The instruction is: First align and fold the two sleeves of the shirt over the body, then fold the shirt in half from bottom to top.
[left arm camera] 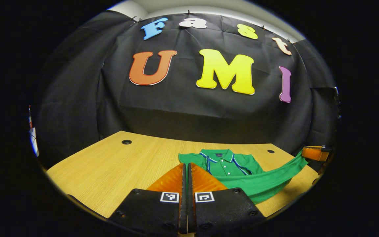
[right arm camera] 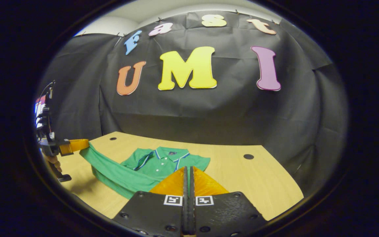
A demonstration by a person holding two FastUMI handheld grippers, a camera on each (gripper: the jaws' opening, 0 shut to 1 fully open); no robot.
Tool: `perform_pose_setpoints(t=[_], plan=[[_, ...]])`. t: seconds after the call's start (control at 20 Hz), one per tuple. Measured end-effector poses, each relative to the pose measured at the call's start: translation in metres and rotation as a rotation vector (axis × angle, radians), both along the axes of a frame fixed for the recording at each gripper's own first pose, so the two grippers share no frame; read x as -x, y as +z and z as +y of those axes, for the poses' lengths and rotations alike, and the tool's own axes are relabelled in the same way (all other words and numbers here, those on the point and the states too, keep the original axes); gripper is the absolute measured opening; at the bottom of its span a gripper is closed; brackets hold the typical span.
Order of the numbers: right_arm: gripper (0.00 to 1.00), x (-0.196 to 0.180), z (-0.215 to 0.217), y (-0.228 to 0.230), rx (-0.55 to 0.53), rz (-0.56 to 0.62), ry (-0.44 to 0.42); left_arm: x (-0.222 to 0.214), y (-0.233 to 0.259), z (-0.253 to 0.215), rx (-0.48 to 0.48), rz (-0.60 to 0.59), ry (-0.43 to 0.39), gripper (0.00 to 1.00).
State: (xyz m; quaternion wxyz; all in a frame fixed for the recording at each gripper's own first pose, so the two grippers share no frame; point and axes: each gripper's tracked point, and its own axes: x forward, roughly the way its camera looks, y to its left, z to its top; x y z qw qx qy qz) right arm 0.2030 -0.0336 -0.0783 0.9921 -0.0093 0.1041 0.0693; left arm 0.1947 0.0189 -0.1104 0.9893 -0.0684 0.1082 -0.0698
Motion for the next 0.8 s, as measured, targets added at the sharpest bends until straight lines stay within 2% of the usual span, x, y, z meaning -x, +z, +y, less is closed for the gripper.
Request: perform_pose_setpoints(t=[0.15, 0.35, 0.45, 0.65, 0.8], plan=[[0.0, -0.045, 0.009, -0.004, 0.042, 0.019, -0.016, -0.046, -0.009, -0.011, -0.006, 0.009, -0.019, 0.04], [0.0, -0.098, 0.02, 0.005, 0.12, -0.03, -0.051, -0.096, -0.017, -0.03, -0.081, -0.005, -0.052, 0.04], [0.0, -0.126, 0.025, 0.008, 0.134, -0.045, -0.064, -0.12, -0.02, -0.029, -0.12, -0.017, -0.04, 0.04], [0.0, -0.179, 0.023, 0.016, 0.164, -0.091, -0.112, -0.165, -0.018, -0.019, -0.135, -0.051, 0.007, 0.04], [0.0, -0.222, 0.01, 0.0, 0.209, -0.087, -0.161, -0.198, -0.027, -0.015, -0.137, -0.045, 0.022, 0.04]])
